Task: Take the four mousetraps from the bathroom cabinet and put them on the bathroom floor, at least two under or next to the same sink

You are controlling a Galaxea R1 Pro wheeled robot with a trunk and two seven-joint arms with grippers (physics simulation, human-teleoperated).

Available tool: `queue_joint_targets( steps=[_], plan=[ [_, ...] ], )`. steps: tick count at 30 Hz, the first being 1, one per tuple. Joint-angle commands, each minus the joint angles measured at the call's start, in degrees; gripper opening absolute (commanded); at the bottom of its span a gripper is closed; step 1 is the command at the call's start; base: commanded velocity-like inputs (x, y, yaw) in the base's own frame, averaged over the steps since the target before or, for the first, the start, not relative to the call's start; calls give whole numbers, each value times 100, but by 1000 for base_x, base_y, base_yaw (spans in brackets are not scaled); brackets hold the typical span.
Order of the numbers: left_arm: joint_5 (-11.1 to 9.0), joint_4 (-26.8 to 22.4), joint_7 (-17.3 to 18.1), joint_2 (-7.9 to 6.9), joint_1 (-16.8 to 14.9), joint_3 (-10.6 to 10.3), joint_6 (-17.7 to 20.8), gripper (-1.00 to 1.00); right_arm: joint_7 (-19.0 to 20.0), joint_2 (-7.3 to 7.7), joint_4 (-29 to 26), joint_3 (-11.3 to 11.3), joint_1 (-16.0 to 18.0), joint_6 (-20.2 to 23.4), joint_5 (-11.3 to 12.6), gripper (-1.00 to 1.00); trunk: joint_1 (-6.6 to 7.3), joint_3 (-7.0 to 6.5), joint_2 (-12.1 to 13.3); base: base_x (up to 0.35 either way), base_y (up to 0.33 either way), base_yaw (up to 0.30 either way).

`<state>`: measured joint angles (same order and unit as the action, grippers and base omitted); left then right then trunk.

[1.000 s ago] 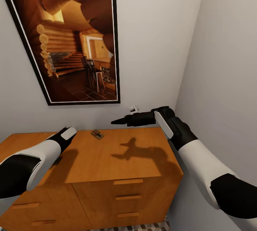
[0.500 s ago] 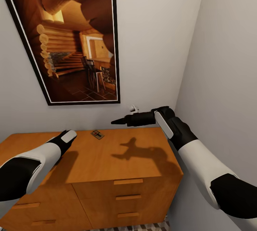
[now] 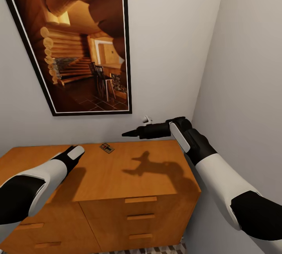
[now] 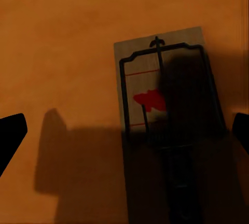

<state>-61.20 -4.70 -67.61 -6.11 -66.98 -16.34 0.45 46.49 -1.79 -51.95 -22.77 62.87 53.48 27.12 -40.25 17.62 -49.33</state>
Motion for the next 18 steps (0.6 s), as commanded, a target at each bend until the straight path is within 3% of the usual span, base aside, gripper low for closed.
queue_joint_targets(
  steps=[1, 17, 18],
  plan=[
    [-82, -6, 6, -4, 7, 51, -1, 100, 2, -2, 1, 0, 6, 25, 3, 100, -2, 9, -4, 0, 0, 0],
    [-431, 13, 350, 4, 64, 60, -1, 100, -41, -5, 1, 0, 6, 25, 4, 100, -2, 9, -4, 0, 0, 0],
    [-439, 13, 356, 4, 66, 60, -1, -100, -40, -5, 1, 0, 6, 25, 4, 100, -2, 9, -4, 0, 0, 0]
  ],
)
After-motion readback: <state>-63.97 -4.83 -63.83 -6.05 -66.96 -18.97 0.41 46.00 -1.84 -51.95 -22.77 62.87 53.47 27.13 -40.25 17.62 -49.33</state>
